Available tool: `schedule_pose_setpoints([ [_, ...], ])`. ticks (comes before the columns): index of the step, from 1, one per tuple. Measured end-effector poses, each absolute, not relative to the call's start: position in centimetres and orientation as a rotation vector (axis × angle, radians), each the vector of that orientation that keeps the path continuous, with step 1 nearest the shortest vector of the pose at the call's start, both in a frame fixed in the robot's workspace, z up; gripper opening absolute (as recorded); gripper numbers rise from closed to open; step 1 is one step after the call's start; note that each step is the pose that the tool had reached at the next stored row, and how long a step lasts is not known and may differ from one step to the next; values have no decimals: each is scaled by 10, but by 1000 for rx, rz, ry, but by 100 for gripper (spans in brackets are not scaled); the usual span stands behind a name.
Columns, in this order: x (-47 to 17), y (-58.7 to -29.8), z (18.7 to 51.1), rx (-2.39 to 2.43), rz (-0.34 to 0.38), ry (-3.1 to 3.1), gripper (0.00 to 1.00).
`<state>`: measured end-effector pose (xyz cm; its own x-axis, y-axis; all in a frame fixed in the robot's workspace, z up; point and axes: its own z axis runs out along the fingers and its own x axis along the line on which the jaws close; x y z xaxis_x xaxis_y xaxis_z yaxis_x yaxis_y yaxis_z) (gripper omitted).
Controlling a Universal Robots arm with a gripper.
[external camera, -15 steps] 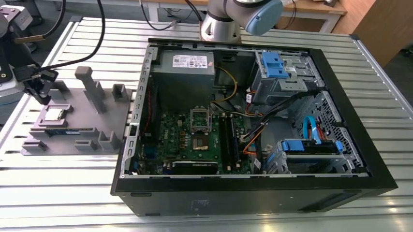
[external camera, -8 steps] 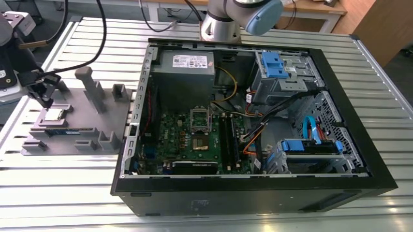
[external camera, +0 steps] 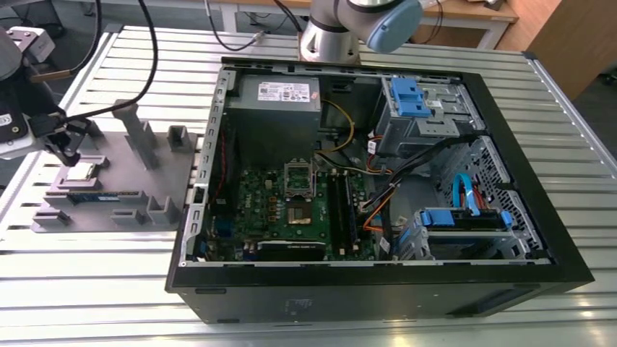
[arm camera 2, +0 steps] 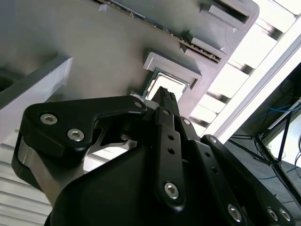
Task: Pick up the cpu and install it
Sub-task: 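Pick up the cpu and move it towards the insertion slot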
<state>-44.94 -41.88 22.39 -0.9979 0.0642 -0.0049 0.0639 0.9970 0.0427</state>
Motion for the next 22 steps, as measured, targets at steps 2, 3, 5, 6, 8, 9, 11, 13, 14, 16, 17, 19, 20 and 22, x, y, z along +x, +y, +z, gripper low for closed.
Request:
schedule_pose_setpoints([
  [2, -451, -419, 221, 101, 67, 3133, 11],
  [3, -452, -418, 219, 100, 67, 3132, 11],
  [5, -453, -418, 216, 98, 67, 3129, 11],
  [6, -453, -418, 215, 96, 67, 3127, 11],
  [8, -454, -417, 212, 90, 67, 3122, 11],
  [9, -455, -417, 210, 86, 67, 3119, 11],
  [11, -455, -416, 208, 79, 67, 3116, 11],
  [13, -455, -415, 207, 73, 67, 3115, 11],
  [14, -456, -415, 207, 70, 67, 3114, 11],
  [16, -456, -415, 205, 63, 68, 3112, 11],
  [17, -457, -414, 204, 60, 68, 3111, 11],
  [19, -458, -414, 202, 54, 68, 3109, 11],
  [20, -458, -414, 202, 52, 68, 3109, 11],
  [22, -458, -414, 202, 50, 68, 3109, 11],
])
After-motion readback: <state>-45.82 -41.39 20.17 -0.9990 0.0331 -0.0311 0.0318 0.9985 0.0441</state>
